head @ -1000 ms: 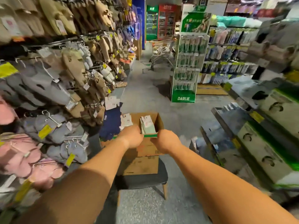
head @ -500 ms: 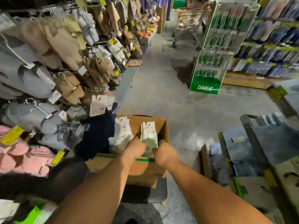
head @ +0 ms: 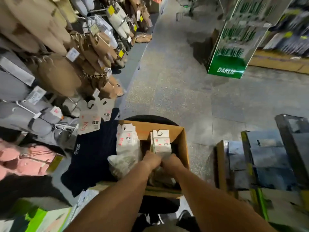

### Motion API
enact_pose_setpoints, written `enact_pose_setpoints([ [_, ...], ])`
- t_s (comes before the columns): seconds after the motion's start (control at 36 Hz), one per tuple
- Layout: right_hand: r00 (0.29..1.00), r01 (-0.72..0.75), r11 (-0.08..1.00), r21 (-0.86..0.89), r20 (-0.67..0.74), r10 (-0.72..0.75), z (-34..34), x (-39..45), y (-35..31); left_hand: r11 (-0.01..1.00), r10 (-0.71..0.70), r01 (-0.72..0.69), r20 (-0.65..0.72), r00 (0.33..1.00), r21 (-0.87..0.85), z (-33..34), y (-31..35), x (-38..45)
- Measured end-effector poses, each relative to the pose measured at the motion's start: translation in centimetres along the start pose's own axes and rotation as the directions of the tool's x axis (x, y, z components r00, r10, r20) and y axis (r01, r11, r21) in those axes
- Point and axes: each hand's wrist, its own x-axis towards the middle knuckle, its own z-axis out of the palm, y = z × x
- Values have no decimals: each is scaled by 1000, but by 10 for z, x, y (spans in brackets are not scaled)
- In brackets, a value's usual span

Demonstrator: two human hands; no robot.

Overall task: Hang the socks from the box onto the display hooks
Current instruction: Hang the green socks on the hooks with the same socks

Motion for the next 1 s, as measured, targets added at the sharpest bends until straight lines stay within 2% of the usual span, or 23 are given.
enact_pose_setpoints([
  [0.08, 999, -33, 995, 96, -30, 36, -7, -4, -6, 1000, 5, -4, -63, 998, 17, 3, 0, 14],
  [0.17, 989, -141, 966, 215, -14, 147, -21, -13, -11, 999, 35, -32, -83, 996, 31, 2, 3, 15],
  [0.22, 986, -152, 950, 274, -28, 166, -24, -12, -10, 997, 61, -57, -89, 994, 48, 0, 1, 16],
  [0.36, 984, -171, 900, 400, 25, 176, -26, -10, -12, 991, 30, -38, -62, 998, -128, -2, -4, 15],
  [0.44, 990, -138, 900, 414, 36, 135, -27, -9, -10, 961, -9, -3, -43, 999, -275, -2, -1, 10],
  [0.58, 993, -121, 844, 523, 70, 99, -26, -8, -7, 934, -39, 35, -4, 999, -356, 2, -17, 46],
  [0.69, 989, -146, 706, 694, 111, 96, -27, -9, -2, 916, -47, 52, 20, 999, -397, 1, -19, 47],
  [0.83, 995, -91, 685, 723, 37, 94, -12, -2, 1, 905, -2, 6, 11, 1000, -425, -2, -8, 21],
  [1.0, 998, 5, 686, 728, -48, 44, -11, -8, 6, 867, -12, 45, 70, 997, -496, -8, -3, 7],
])
